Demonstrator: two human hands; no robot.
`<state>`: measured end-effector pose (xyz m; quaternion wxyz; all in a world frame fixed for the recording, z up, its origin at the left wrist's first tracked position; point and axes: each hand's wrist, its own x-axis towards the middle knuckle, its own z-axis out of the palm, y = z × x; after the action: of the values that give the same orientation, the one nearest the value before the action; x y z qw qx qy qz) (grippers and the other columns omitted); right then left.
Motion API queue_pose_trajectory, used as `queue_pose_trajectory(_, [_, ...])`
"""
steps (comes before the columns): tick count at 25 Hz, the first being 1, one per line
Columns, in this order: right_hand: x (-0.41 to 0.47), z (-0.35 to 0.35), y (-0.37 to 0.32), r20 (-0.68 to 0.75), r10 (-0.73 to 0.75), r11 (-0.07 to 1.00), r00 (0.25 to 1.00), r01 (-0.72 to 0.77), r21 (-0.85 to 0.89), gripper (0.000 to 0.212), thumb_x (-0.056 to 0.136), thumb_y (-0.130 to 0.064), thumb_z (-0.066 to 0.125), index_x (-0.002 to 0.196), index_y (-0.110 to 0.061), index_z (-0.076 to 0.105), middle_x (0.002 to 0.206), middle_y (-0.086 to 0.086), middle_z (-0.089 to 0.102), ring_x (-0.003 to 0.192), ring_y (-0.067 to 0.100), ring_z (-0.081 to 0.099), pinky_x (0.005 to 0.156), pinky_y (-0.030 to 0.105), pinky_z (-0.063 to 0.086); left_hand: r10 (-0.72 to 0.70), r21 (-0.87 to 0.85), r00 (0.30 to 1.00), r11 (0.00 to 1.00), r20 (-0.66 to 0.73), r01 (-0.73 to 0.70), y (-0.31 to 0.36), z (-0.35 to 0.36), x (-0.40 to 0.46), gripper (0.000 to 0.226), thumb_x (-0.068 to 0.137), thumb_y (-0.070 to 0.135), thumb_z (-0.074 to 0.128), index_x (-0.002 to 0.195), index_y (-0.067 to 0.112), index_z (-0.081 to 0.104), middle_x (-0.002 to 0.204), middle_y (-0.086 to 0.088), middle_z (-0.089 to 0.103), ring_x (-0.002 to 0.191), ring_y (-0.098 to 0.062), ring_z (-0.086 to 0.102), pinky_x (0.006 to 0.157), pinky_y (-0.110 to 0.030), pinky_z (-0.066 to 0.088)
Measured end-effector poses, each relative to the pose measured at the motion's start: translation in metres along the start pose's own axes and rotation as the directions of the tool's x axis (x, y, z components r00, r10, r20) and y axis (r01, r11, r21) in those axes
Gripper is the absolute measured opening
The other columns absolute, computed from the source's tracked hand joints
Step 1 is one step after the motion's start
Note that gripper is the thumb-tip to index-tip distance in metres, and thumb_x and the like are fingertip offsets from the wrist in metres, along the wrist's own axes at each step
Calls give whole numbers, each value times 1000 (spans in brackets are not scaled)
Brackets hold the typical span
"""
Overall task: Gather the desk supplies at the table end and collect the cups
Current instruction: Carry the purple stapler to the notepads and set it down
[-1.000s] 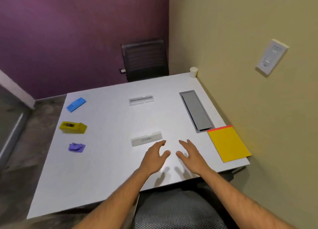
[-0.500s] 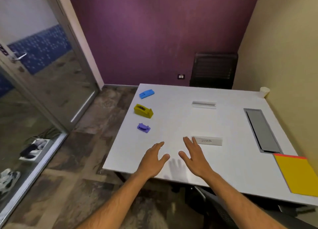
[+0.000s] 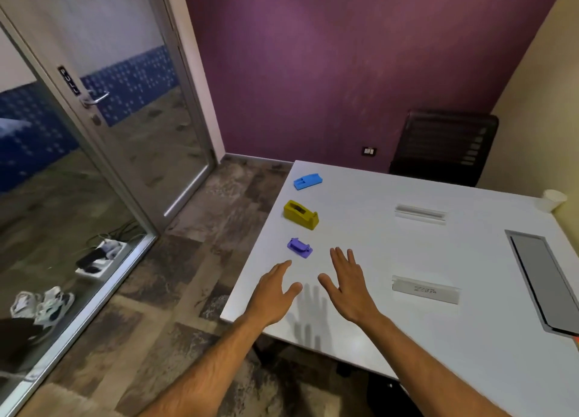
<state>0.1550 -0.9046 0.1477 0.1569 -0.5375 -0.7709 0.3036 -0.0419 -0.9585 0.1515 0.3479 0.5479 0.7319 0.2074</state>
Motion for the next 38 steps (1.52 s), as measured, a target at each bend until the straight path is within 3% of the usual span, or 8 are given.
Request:
queue_pose_trajectory(8, [77,15,-2,64,-22,999,998,25,-45,72,100,-56,32,158,-24,5,167,-4,-2,153,20,-14,122,45,-3,-10,8,1000,1000,-14,11,-3,-27,73,67,98,46,55,156,34,25,163,6,30,148,-20,32,117,-37,32])
queue_pose_trajectory(17, [157,43,25,79,139,989,987,-135,-62,72,100,-56,32,158,-24,5,167,-2,1,153,22,-13,123,47,1,36,106,979,993,198,-58,-18,-34,186,69,100,40,55,158,31,19,165,4,26,149,-21,32,116,-33,32])
queue_pose_trajectory(20, [183,62,32,78,188,981,979,-183,-70,69,101,-51,38,158,-22,13,166,1,11,154,26,-3,124,45,7,58,151,962,983,266,-101,-36,-34,228,68,101,36,55,158,29,20,165,3,25,149,-21,30,116,-32,31])
queue_pose_trajectory(22, [199,74,39,85,217,975,973,-211,-74,64,100,-45,43,156,-18,24,162,4,27,152,30,14,123,43,15,48,175,953,979,301,-105,-49,-31,254,67,101,33,55,158,27,21,165,2,25,150,-21,30,117,-32,31])
queue_pose_trajectory(25, [222,88,53,54,292,955,955,-288,-73,48,96,-32,53,143,-19,49,143,4,55,135,28,45,111,41,35,19,204,933,974,360,-99,-66,-24,286,65,100,32,56,157,26,26,164,3,28,147,-21,35,118,-34,34])
queue_pose_trajectory(27, [237,99,66,64,375,927,925,-373,-32,40,95,-25,55,134,-20,58,130,2,64,123,26,54,100,38,43,-4,216,920,972,391,-88,-76,-18,309,62,100,31,58,155,26,31,162,3,32,143,-20,41,116,-35,38])
queue_pose_trajectory(32, [271,121,89,117,526,845,843,-533,42,38,92,-22,54,129,-18,61,116,4,68,112,25,59,89,36,48,22,233,920,965,391,-122,-93,3,357,54,98,17,59,149,21,42,154,2,45,137,-19,46,114,-32,39])
queue_pose_trajectory(38, [302,156,99,193,449,889,873,-458,6,46,84,-26,62,130,-24,58,129,4,53,116,26,50,87,38,50,28,285,912,946,409,-157,-117,28,394,58,94,8,64,147,18,43,149,-1,47,135,-21,45,111,-31,39])
